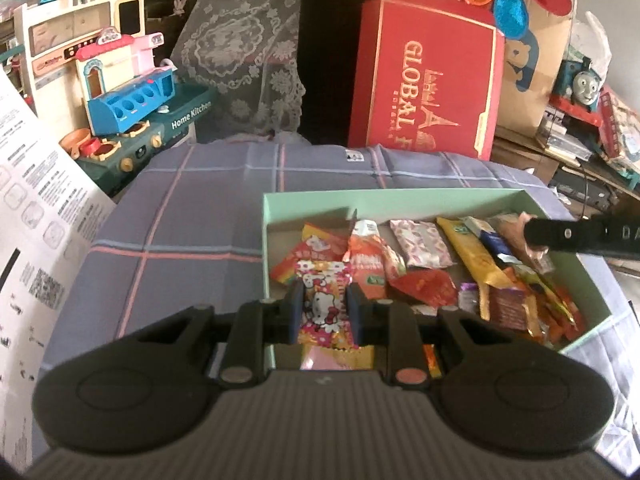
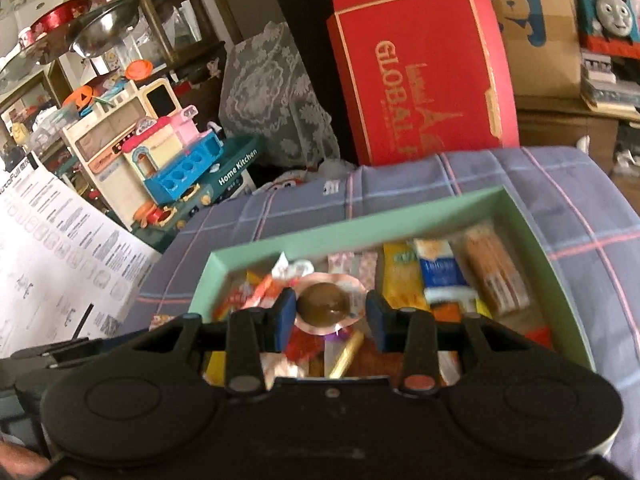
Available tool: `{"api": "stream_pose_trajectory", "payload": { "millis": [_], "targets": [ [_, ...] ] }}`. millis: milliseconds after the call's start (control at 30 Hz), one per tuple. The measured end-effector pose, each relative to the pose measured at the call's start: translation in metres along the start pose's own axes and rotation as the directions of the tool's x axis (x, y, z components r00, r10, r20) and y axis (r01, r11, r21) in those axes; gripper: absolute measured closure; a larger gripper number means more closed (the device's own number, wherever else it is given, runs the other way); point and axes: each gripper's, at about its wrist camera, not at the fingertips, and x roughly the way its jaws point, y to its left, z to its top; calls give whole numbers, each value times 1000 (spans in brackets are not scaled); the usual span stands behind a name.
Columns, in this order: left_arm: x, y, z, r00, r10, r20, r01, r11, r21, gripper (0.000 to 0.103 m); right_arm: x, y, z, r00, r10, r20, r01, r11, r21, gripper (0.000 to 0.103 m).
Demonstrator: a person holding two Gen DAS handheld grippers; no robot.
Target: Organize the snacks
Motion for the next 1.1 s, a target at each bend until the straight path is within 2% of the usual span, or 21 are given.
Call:
{"api": "stream_pose_trajectory", "payload": {
  "millis": [33,67,100,133,200,367,633,800,1100],
  "targets": [
    [4,0,2,1000,7,-10,-7,1000,-1,75,4,1,3,1000,-9,5,9,1000,-3,51],
    [7,1,3,1000,19,-17,-19,1000,-6,69,8,1,6,1000,-16,6,16,1000,-3,30],
    [10,2,3,999,29,-24,-29,999,-14,48,13,1,8,1000,-22,7,22,1000,1,19],
    [10,3,2,999,36,-24,-37,999,-19,25,15,0,9,1000,-28,14,28,1000,10,3],
    [8,3,-3,998,69,-16,-69,997,-22,0,13,-1,4,999,-30,27,29,999,23,0],
    [5,3,-14,996,67,-59,-68,997,-25,0,11,-2,-8,999,-43,-22,44,999,26,0],
    [-20,-2,-35,995,60,-85,-63,998,-32,0,-14,8,-34,994,-64,-90,64,998,4,0],
    [-39,-7,-47,995,61,-82,-63,998,-24,0,-35,14,-52,990,-87,-109,85,996,-25,0],
    [-65,-11,-71,994,67,-83,-69,997,-23,0,-70,10,-81,986,-113,-121,113,994,-8,0]
  ]
}}
